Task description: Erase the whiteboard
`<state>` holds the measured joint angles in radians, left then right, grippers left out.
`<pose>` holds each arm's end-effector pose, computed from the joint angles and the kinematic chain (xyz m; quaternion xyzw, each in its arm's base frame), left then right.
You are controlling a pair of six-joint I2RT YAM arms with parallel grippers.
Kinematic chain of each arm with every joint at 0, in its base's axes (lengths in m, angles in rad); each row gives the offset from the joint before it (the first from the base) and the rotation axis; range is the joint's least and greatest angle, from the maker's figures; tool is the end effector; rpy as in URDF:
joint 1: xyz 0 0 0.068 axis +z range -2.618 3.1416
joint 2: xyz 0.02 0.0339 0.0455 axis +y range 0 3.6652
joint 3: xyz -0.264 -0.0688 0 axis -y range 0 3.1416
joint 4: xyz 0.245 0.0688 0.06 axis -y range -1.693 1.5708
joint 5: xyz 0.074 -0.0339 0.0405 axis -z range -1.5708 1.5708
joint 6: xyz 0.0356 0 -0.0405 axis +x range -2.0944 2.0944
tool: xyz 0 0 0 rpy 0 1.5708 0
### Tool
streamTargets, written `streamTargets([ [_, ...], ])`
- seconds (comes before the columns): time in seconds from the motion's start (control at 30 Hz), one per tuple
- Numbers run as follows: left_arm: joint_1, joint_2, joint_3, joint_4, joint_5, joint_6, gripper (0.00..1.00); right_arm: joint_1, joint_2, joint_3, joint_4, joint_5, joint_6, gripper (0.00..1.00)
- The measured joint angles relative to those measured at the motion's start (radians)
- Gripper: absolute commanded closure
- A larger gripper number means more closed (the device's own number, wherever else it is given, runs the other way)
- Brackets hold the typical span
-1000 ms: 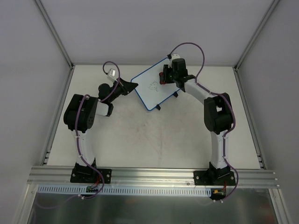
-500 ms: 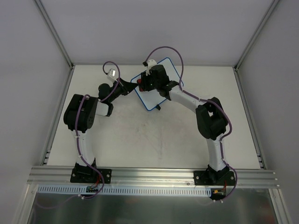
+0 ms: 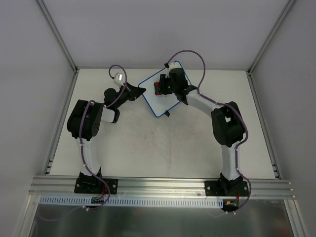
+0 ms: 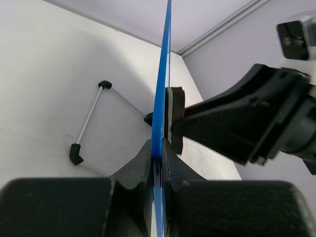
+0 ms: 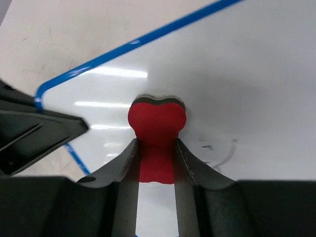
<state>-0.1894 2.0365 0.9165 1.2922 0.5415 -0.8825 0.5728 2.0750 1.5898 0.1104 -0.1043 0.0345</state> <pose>0.3916 -0.0938 0.1729 -0.0182 0.6529 -0.5246 0.5461 0.4132 0.2709 0.2434 -0.2478 0.7878 0.2092 0.5236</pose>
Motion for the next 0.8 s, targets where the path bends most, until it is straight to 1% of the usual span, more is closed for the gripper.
streamTargets([
  [0.17,-0.002,-0.006,-0.001,-0.004,0.0,0.001,1.0,-0.099,0.0,-0.031,0.002,-0.004,0.072,1.0],
  [0.3,-0.006,-0.012,-0.005,-0.004,-0.002,0.005,1.0,-0.144,0.001,-0.043,-0.008,0.003,0.111,1.0],
  [0.53,-0.006,-0.013,-0.007,-0.005,-0.004,0.005,1.0,-0.158,0.007,-0.043,-0.011,0.002,0.146,1.0],
  [0.7,-0.006,-0.013,-0.009,-0.004,-0.005,0.005,1.0,-0.152,0.007,-0.043,-0.01,0.004,0.146,1.0],
  [0.8,-0.006,-0.013,-0.009,-0.005,-0.005,0.005,1.0,-0.137,0.001,-0.052,0.0,0.031,0.126,1.0],
])
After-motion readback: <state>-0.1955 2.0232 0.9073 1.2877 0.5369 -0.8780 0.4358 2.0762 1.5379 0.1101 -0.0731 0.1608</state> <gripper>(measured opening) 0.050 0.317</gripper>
